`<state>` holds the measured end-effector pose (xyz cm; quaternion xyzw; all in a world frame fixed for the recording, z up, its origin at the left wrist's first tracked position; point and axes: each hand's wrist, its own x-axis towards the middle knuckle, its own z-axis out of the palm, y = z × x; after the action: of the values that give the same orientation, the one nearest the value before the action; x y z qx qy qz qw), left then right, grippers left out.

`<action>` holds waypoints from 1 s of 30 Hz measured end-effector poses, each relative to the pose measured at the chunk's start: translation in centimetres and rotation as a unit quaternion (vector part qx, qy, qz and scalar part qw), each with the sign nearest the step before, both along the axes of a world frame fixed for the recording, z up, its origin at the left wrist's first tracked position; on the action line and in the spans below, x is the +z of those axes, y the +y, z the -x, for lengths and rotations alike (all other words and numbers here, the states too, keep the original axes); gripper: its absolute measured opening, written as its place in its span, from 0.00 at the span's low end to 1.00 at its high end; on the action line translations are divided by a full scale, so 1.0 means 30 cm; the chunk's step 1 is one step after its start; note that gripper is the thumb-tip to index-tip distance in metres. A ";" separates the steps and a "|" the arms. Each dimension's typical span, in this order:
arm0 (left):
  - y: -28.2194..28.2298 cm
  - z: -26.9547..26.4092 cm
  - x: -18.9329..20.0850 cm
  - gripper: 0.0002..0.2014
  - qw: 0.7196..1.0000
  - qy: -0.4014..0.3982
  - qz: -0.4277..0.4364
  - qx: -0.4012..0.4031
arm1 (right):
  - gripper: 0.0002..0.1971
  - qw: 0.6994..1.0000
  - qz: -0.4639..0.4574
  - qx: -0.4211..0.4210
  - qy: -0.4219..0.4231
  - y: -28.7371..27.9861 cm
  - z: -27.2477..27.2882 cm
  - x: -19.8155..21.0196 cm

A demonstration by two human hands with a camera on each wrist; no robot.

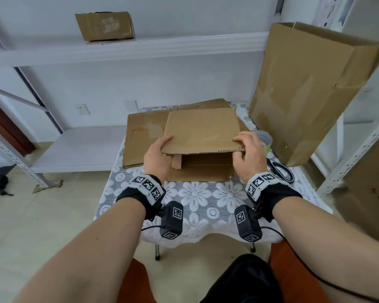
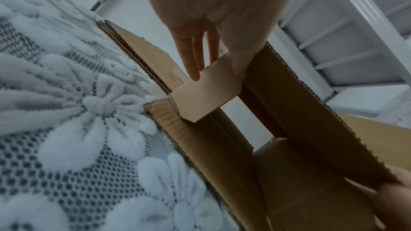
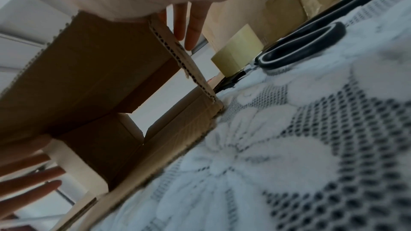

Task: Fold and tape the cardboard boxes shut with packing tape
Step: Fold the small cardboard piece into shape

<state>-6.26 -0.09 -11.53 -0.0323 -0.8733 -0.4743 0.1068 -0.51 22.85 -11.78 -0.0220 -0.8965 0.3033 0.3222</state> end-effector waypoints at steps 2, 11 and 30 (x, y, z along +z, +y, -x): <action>-0.016 0.012 0.000 0.30 1.000 -0.006 -0.023 0.019 | 0.20 1.000 0.010 0.018 -0.003 -0.001 -0.001 0.003; -0.028 -0.003 0.003 0.31 0.999 -0.001 -0.036 0.002 | 0.29 0.995 -0.010 0.038 -0.097 0.009 0.000 -0.025; -0.061 -0.015 -0.010 0.28 0.998 -0.013 -0.042 -0.043 | 0.19 0.990 -0.093 -0.030 -0.098 -0.016 0.042 -0.002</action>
<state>-5.81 -1.92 -11.84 -0.0588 -0.8520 -0.5147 0.0760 -1.79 22.36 -11.85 -0.0482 -0.9469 0.2057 0.2423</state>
